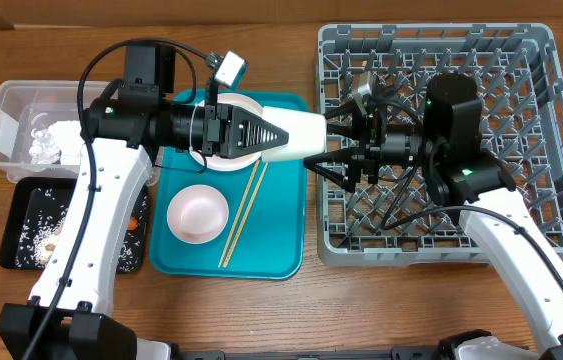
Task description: Sort waste into correct bins and load items into the dishwasher
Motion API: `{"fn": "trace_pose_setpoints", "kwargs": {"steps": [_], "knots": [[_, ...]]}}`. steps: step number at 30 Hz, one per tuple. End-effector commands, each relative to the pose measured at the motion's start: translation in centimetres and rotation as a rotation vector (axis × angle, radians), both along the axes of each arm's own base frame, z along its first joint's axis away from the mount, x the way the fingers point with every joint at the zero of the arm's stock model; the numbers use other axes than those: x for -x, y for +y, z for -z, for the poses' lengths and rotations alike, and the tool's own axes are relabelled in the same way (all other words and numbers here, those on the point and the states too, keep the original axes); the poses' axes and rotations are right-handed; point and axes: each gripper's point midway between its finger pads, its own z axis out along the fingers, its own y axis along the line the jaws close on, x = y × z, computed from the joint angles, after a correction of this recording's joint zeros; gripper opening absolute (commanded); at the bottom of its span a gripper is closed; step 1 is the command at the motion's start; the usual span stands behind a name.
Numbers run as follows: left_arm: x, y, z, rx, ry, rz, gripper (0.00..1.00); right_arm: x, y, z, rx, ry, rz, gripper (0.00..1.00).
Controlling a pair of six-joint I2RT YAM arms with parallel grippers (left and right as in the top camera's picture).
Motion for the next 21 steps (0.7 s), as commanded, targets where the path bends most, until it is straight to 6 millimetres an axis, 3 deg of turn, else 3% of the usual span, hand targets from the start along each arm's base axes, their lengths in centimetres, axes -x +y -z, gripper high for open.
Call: {"fn": "trace_pose_setpoints", "kwargs": {"steps": [1,14,21], "knots": [[0.4,-0.2,-0.4,-0.019,0.007,-0.004,0.04,0.6,0.2,-1.0,-0.036,0.007,-0.047,1.00],[0.4,-0.2,-0.4,-0.023,0.004,-0.005,0.04,1.7,0.8,-1.7,-0.062,0.030,-0.109,0.95],[0.6,-0.5,-0.3,-0.024,0.003,0.005,0.04,2.1,1.5,-2.6,-0.079,-0.043,-0.134,0.95]]}}
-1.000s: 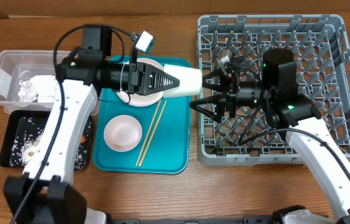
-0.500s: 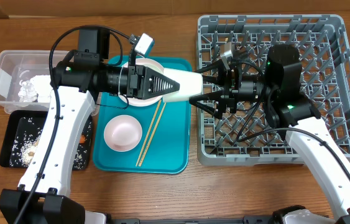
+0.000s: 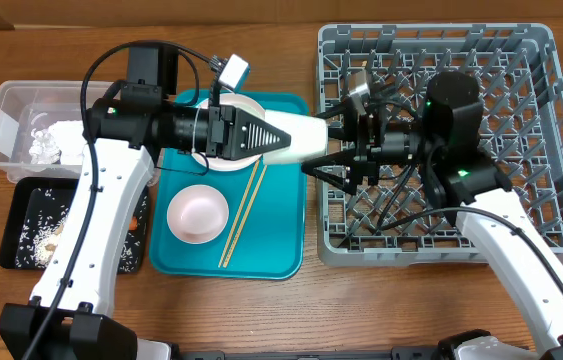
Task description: Sort waste into correct bins and load items into the dishwasher
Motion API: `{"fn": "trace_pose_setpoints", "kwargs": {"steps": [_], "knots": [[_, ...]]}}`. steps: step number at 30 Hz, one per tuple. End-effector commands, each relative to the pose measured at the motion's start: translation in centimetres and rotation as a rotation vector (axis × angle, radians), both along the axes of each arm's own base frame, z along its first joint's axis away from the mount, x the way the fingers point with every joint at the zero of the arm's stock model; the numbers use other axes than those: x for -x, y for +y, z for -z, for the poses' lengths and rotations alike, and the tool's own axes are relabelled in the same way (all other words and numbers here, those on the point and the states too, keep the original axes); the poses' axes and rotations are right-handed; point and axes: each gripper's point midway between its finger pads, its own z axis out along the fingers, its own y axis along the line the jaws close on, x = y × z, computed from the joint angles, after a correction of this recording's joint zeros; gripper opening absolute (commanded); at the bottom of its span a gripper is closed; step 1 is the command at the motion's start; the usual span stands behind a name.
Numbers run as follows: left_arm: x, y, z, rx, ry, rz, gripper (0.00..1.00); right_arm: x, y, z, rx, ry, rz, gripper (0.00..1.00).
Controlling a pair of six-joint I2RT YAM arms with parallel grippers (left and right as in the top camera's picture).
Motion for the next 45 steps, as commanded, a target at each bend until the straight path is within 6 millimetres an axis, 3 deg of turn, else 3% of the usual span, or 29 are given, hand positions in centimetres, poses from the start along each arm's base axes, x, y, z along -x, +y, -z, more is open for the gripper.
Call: {"fn": "trace_pose_setpoints", "kwargs": {"steps": [1,9,23,34,41,45], "knots": [[0.5,-0.2,-0.9,0.007,-0.022,0.010,0.04,0.3,0.3,-0.5,-0.011,-0.020,-0.024,0.94],[0.4,-0.2,-0.9,0.006,-0.031,0.007,0.04,0.3,0.3,-0.4,-0.008,-0.003,-0.024,0.80],[0.2,-0.2,-1.0,0.009,-0.054,0.007,0.04,0.3,0.3,-0.1,-0.002,0.026,-0.019,0.80],[0.2,-0.2,-0.9,0.003,-0.054,0.003,0.05,0.0,0.4,0.4,0.002,0.039,-0.019,0.63],[-0.6,-0.2,0.3,-0.065,-0.063,-0.041,0.27,-0.1,0.4,0.5,0.005,0.041,-0.009,0.61],[-1.4,0.1,1.2,-0.122,-0.072,-0.082,0.33,-1.6,0.2,1.4,0.038,0.072,0.081,0.60]]}}
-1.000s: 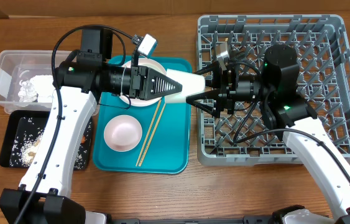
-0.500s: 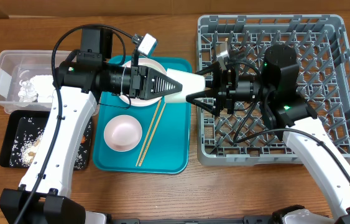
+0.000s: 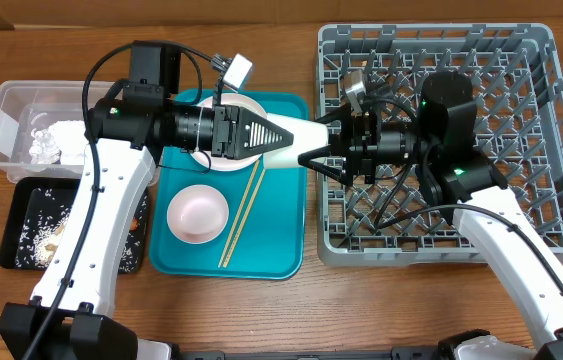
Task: Sort waste into correct bins and load items into the dishwasher
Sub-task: 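Lower the cup upside down into the dish rack with the right gripper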
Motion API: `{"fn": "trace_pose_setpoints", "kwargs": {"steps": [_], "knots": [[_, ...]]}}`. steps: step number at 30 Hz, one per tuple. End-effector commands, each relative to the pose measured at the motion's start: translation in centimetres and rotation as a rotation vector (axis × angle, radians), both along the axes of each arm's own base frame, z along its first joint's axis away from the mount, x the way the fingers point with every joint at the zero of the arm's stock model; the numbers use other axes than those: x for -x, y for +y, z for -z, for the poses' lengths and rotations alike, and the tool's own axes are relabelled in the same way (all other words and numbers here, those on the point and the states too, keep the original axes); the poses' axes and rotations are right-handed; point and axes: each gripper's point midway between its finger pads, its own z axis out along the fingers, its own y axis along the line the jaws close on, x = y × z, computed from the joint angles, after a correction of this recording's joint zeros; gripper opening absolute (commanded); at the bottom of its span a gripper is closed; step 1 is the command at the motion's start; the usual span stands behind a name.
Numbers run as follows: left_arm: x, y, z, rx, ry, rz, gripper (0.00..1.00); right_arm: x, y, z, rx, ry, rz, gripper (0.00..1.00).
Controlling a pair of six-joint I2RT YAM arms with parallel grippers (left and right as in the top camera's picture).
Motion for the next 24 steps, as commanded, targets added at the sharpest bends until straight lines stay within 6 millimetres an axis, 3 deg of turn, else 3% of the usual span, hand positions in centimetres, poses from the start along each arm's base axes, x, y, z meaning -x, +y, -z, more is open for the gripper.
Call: {"fn": "trace_pose_setpoints", "kwargs": {"steps": [1,10,14,17,20,24], "knots": [[-0.6,0.2,0.4,-0.067,-0.037,-0.049,0.34,-1.4,-0.1,0.6,0.032,0.014,0.086,0.60],[-2.8,2.4,1.9,-0.161,-0.041,-0.167,0.36,-6.1,-4.4,3.7,0.142,0.116,0.377,0.56],[-3.5,3.0,3.1,-0.230,-0.033,-0.213,0.36,-7.8,-8.0,5.5,0.215,0.226,0.524,0.54],[-3.6,3.4,4.0,-0.281,-0.012,-0.239,0.36,-8.5,-11.7,6.8,0.343,0.351,0.694,0.50],[-3.8,3.7,4.6,-0.318,-0.001,-0.258,0.36,-8.3,-15.1,6.4,0.505,0.394,0.849,0.49],[-4.2,4.2,5.5,-0.374,0.000,-0.290,0.36,-6.9,-18.5,3.9,0.673,0.410,1.004,0.49]]}}
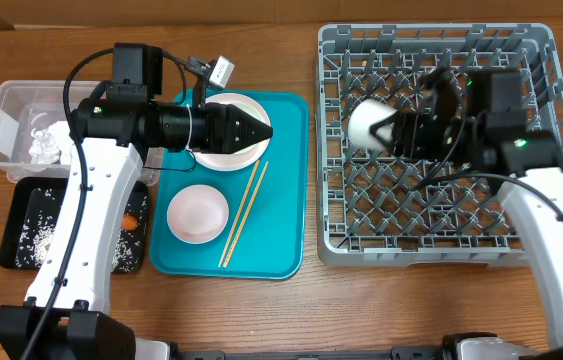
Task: Sort waste into correct bins and load items into the dishwasher
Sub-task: 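Lower the cup upside down into the dish rack with the right gripper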
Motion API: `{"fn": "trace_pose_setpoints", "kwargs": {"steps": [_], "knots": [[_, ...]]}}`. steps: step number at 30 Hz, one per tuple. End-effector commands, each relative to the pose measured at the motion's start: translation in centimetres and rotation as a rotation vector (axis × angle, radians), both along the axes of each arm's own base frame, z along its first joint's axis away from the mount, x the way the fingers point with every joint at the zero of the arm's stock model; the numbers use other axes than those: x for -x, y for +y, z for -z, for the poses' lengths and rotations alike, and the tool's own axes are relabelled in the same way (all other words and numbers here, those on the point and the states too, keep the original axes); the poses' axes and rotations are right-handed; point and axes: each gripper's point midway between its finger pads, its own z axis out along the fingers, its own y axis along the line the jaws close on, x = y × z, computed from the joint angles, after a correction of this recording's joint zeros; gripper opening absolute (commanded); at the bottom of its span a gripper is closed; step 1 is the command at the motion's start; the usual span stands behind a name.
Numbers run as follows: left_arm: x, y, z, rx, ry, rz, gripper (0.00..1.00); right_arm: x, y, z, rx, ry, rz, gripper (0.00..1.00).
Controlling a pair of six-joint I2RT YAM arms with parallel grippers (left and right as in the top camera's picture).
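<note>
My right gripper [389, 131] is shut on a white cup [367, 124] and holds it on its side over the upper left part of the grey dish rack [431, 255]. The left gripper [264, 128] points right above a white plate [223, 158] at the back of the teal tray [286, 255] and holds nothing. A pink bowl [198, 213] and a pair of wooden chopsticks [243, 218] lie on the tray.
A clear bin [6, 115] with crumpled white waste stands at the far left. In front of it is a black tray [21, 255] with food scraps. The rack fills the right side of the table.
The left gripper has let go of the white cup and drawn back to the left over the plate. The right gripper now has the cup and has moved right, over the rack.
The left gripper held the white cup out to the right, between tray and rack, with the right gripper's open fingers at the cup's far end. The right fingers then stood closer around the cup. Now the right gripper alone holds it over the rack.
</note>
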Motion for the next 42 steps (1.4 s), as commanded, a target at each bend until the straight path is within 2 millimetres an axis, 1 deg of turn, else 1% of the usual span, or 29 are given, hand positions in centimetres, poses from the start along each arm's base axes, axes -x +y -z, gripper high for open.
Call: {"fn": "trace_pose_setpoints", "kwargs": {"steps": [1,3,5,8,12,15,18,21,23,31,37,42], "knots": [[-0.5,0.7,0.3,-0.073,-0.021,-0.045,0.35,-0.6,-4.0,-4.0,0.231,-0.082,0.139,0.49],[-0.4,0.8,0.5,-0.085,-0.013,-0.051,0.35,0.8,-5.2,-4.0,0.297,-0.026,0.179,0.49],[-0.4,1.0,0.9,-0.104,-0.001,-0.060,0.35,2.5,-6.8,-2.9,0.365,0.067,0.246,0.48],[-0.3,1.4,1.5,-0.136,0.016,-0.075,0.35,4.1,-8.3,-1.1,0.439,0.167,0.300,0.47],[-0.3,1.8,2.0,-0.169,0.027,-0.090,0.35,4.7,-8.3,0.9,0.447,0.237,0.294,0.45],[-0.2,1.8,2.1,-0.171,0.038,-0.090,0.35,5.2,-8.2,2.8,0.438,0.298,0.301,0.45],[-0.1,1.8,2.1,-0.172,0.043,-0.089,0.35,5.6,-7.4,4.8,0.411,0.353,0.271,0.44],[-0.1,1.8,2.2,-0.178,0.043,-0.091,0.35,6.2,-7.2,6.7,0.418,0.407,0.254,0.44],[-0.3,2.1,2.5,-0.199,0.042,-0.103,0.35,6.4,-7.1,7.4,0.421,0.421,0.247,0.44],[-0.5,3.6,4.2,-0.320,0.063,-0.158,0.36,7.0,-6.9,9.2,0.423,0.450,0.232,0.44],[-0.5,3.7,4.3,-0.327,0.064,-0.162,0.36,6.8,-6.2,10.6,0.389,0.445,0.219,0.45],[-0.5,4.0,4.5,-0.344,0.066,-0.169,0.36,6.9,-5.9,10.8,0.371,0.450,0.210,0.45]]}}
